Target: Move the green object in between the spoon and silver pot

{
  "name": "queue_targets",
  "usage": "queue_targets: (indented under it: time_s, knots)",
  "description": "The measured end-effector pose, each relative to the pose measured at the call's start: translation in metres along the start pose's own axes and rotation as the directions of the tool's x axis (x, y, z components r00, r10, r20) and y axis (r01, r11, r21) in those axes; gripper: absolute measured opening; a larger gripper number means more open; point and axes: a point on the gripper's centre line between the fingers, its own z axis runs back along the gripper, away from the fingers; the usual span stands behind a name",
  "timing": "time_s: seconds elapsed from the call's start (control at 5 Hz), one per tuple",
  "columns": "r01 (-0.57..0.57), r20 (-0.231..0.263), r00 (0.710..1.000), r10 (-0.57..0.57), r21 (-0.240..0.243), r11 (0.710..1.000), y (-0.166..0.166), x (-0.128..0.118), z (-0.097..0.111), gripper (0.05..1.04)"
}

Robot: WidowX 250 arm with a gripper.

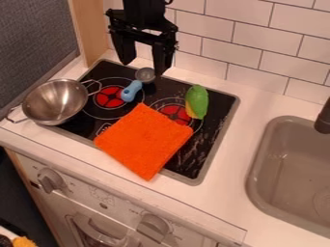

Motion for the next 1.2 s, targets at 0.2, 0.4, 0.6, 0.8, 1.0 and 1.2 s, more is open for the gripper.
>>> queue_targets:
  time_s: [0.2, 0.4, 0.6, 0.8, 1.0, 1.2]
  knots:
    - [-0.005, -0.033, 0.999, 0.005, -0.007, 1.000, 0.000, -0.003, -0.010, 1.001]
    - [0.018, -0.062, 0.998, -0.015, 0.049, 0.999, -0.016, 0.007, -0.022, 1.001]
    - [0.054, -0.017, 0.998, -0.053, 0.046, 0.997, -0.034, 0.020, -0.018, 1.001]
    - [0.067, -0.014, 0.998, -0.066, 0.051, 0.996, -0.049, 0.030, -0.026, 1.001]
    - [0.077, -0.048, 0.996, -0.075, 0.062, 0.995, -0.059, 0.038, -0.045, 1.001]
    - [0.076, -0.057, 0.996, -0.074, 0.043, 0.996, -0.060, 0.041, -0.064, 1.001]
